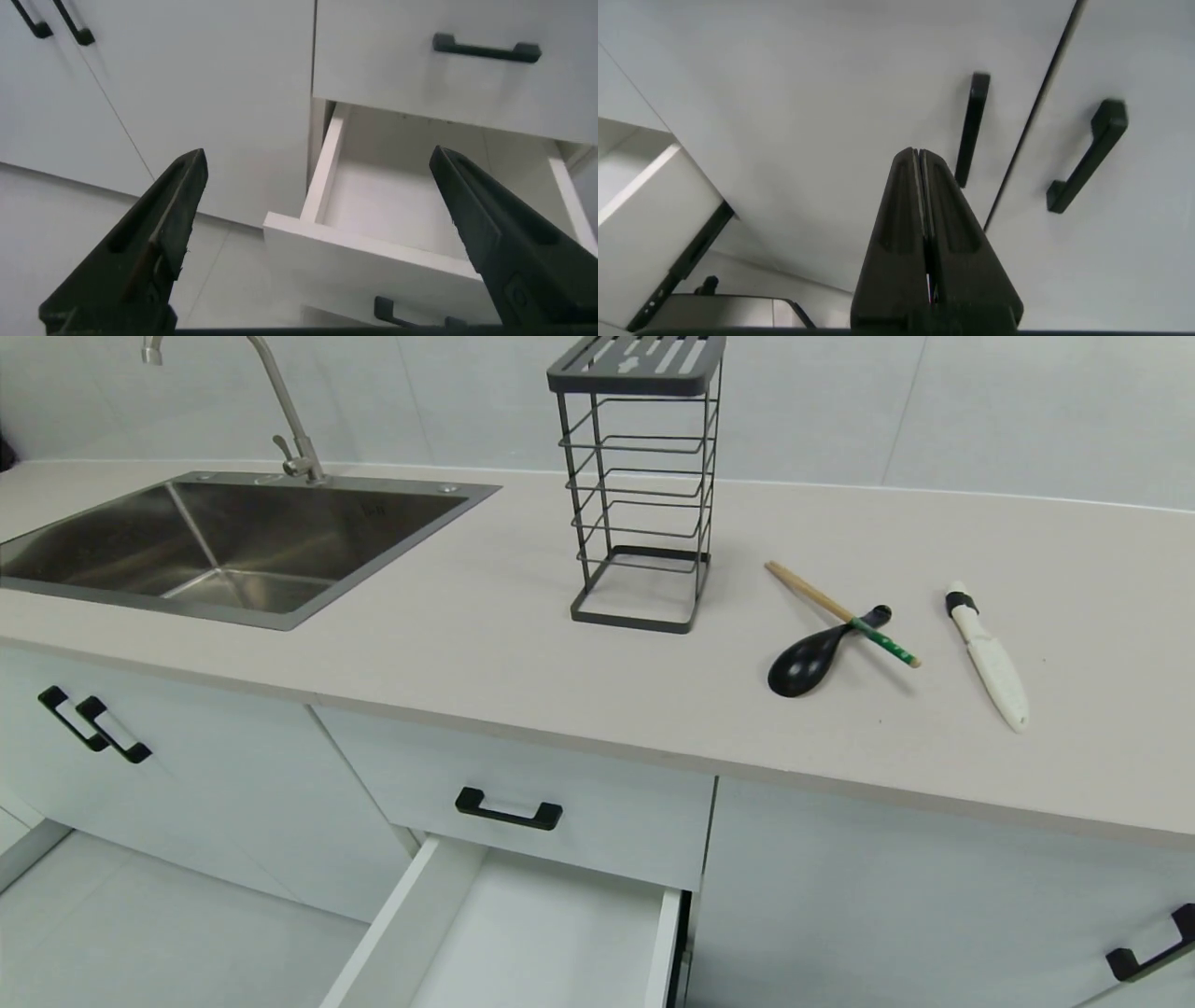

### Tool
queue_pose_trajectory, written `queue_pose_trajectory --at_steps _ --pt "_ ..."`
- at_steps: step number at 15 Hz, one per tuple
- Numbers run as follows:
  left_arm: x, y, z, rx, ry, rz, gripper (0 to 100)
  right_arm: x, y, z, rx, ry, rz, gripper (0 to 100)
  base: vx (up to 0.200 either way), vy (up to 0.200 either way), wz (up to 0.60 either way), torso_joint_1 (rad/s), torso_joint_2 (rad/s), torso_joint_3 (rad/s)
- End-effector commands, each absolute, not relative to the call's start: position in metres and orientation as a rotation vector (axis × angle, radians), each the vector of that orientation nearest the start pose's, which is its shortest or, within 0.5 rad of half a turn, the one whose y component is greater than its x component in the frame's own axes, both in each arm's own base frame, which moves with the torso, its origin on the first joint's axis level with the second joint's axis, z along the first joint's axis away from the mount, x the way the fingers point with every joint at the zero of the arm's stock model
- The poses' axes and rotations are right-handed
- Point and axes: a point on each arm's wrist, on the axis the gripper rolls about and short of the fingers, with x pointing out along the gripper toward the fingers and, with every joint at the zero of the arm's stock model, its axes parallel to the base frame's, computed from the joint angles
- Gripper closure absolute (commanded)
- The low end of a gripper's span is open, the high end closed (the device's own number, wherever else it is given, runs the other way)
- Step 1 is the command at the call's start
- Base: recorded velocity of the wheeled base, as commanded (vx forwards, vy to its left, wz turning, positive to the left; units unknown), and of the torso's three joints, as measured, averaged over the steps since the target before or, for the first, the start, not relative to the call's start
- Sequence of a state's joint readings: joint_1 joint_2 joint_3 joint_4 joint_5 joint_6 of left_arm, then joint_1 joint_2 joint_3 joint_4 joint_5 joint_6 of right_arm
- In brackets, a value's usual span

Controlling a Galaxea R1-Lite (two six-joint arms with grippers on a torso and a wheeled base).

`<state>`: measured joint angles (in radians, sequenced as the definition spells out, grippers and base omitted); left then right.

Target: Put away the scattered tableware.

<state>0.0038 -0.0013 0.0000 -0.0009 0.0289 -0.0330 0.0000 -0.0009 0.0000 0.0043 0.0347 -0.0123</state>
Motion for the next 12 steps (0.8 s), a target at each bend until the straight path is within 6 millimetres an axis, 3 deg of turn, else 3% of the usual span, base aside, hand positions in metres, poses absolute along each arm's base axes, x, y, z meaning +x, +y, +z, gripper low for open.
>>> queue_pose_trajectory --at_steps 1,5,12 --pt "-0.0228 0.0006 0.0756 -0.034 -0.002 0.034 0 -0.0228 0.0008 0.0750 -0.012 0.004 0.035 100 0.000 0.000 0.00 0.251 -0.48 -0.217" --pt "-0.0228 0.0006 0.0756 -0.034 -0.002 0.035 0 -0.0228 0.0008 0.0750 -0.014 0.004 0.035 100 0.000 0.000 0.00 0.124 -0.48 -0.222" --pt "-0.0228 0.0006 0.0756 -0.034 -0.002 0.034 0 -0.0228 0.0008 0.0750 -0.012 0.004 0.035 100 0.000 0.000 0.00 0.332 -0.50 -0.240"
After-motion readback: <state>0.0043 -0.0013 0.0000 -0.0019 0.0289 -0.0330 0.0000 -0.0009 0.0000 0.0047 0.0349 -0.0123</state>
